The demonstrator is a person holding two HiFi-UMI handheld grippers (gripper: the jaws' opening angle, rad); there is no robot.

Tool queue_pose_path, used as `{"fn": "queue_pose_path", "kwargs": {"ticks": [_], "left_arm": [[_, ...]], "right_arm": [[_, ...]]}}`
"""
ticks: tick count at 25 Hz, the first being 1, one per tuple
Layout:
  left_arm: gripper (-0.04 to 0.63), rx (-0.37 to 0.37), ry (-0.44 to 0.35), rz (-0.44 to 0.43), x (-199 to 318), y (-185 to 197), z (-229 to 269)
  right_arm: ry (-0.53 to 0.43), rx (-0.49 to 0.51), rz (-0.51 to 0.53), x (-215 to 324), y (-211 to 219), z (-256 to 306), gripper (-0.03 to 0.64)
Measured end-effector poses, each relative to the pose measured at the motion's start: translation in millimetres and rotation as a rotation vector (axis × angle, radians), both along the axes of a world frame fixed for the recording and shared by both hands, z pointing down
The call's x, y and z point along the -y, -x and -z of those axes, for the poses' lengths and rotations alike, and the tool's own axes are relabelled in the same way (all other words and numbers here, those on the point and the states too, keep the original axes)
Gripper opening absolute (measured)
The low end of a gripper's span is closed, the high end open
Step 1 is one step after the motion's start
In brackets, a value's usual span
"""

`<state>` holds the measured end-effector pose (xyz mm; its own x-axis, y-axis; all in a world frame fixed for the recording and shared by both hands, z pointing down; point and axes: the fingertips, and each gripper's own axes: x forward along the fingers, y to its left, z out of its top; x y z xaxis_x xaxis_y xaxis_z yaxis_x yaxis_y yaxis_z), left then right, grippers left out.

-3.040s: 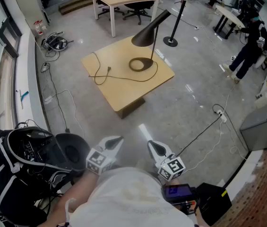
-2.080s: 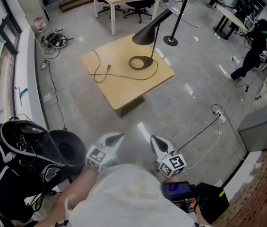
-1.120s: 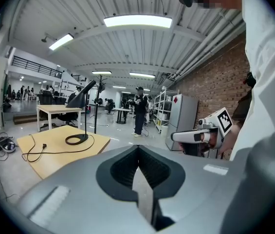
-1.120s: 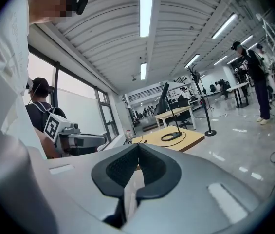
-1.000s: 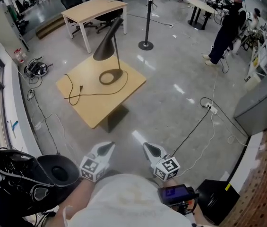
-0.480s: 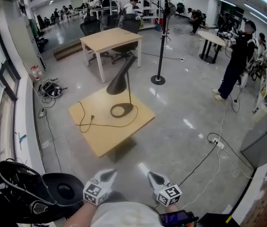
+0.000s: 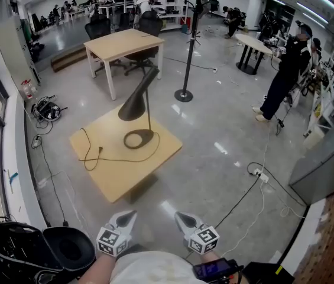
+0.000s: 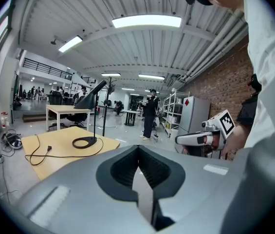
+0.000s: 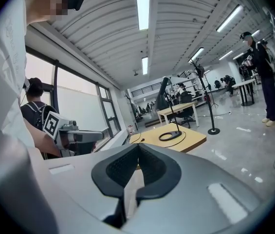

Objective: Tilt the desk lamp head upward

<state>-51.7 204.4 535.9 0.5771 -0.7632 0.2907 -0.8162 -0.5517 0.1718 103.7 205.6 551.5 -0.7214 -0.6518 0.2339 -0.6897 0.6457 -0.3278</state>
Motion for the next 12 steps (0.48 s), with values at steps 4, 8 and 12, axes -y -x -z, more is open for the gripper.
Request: {"fn": "queue_pose_path", "kwargs": {"ticks": [4,8,12], "left_arm": [[0.002,-0.019,-0.010,-0.030,38.4,-5.3,0.4],[0.002,-0.034,-0.018,-0.045,73.9,-2.5,4.2],[0.002,-0.042,-0.027,-0.057,109.0,6.1,8.0]], "right_arm": [[-0.005,-0.037,-0.009,34.3,-0.7,-1.2,0.012],[-0.010,-0.061,-0.016,67.5,2.7,0.8,0.012],[-0.021,-0.077,-0.024,102.8,11.4,4.2,0.012]]}}
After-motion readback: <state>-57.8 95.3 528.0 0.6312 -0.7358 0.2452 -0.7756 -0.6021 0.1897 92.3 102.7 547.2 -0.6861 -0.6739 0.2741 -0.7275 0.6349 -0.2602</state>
